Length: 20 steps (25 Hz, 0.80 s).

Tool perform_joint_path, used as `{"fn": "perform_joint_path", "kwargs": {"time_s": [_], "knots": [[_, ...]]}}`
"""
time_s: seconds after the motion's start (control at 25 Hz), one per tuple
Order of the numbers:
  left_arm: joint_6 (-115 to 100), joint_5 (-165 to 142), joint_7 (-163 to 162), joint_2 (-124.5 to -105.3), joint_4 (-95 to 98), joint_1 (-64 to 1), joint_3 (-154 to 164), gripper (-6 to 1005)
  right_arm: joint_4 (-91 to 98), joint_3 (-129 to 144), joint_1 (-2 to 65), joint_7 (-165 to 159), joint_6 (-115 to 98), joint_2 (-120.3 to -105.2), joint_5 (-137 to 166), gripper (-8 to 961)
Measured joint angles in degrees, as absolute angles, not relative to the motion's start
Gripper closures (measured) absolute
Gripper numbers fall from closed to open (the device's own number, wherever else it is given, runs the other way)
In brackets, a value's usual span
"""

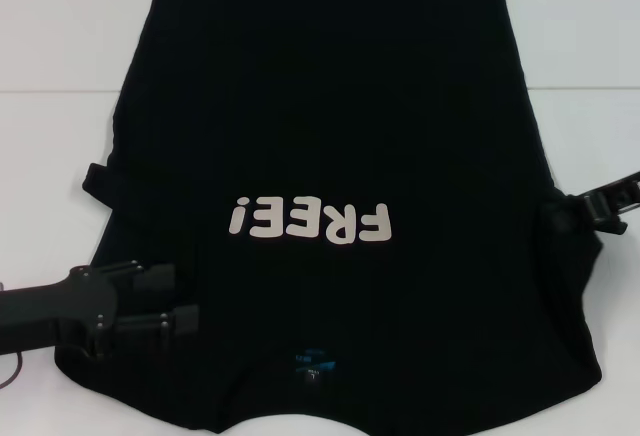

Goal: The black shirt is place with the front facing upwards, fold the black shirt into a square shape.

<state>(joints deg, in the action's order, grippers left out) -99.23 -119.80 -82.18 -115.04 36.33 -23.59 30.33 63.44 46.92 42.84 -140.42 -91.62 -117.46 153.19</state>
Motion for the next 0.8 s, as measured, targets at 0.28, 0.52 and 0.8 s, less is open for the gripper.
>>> {"fn": "perform_joint_path", "kwargs": {"time_s": [0.28, 0.52, 0.8], "knots": [[-99.2, -119.8, -82.2, -115.04, 36.1, -23.7, 30.3, 171, 60.8, 52.4, 47.2, -141.5, -88.7, -119.36, 157.6, 847], [-99.2, -119.8, -82.2, -115.08, 35.6, -23.5, 30.3, 171, 56.2, 56.9, 50.5, -143.9, -85.5, -119.77, 157.7, 841], [-99.2, -119.8, -82.1, -115.21, 35.2, -23.5, 30.3, 171, 49.5, 56.2, 54.5, -145.7, -85.1, -119.76, 154.5, 833]]}}
